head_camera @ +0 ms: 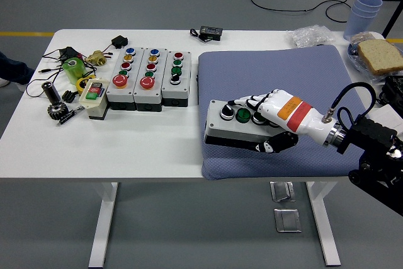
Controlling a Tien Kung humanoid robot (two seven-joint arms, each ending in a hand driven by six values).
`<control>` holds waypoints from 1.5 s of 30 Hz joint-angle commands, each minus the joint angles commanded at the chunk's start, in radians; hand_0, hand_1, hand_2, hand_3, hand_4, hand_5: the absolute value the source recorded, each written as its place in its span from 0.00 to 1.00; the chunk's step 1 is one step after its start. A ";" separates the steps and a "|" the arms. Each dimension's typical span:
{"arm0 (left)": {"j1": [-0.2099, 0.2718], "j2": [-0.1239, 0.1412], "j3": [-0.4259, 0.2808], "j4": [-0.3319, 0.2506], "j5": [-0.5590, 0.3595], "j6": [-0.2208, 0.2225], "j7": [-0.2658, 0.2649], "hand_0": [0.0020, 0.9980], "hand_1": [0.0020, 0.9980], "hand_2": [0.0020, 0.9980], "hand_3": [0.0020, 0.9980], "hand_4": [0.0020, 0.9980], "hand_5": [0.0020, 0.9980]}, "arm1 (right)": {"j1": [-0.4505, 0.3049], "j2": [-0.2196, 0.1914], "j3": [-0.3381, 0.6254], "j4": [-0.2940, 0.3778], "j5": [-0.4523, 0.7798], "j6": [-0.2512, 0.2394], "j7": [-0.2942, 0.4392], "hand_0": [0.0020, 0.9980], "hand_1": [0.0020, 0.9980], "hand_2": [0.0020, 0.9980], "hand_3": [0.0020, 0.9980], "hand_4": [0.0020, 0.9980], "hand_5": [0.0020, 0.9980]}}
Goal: Pick up the button,place it on the desk,press the button,press the button
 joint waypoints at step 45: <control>0.015 -0.001 0.005 0.000 0.001 -0.002 0.004 0.67 0.66 0.66 0.59 0.35 0.93 | 0.190 0.086 -0.310 -0.370 0.172 -0.148 0.152 0.39 0.33 0.49 0.50 0.59 0.08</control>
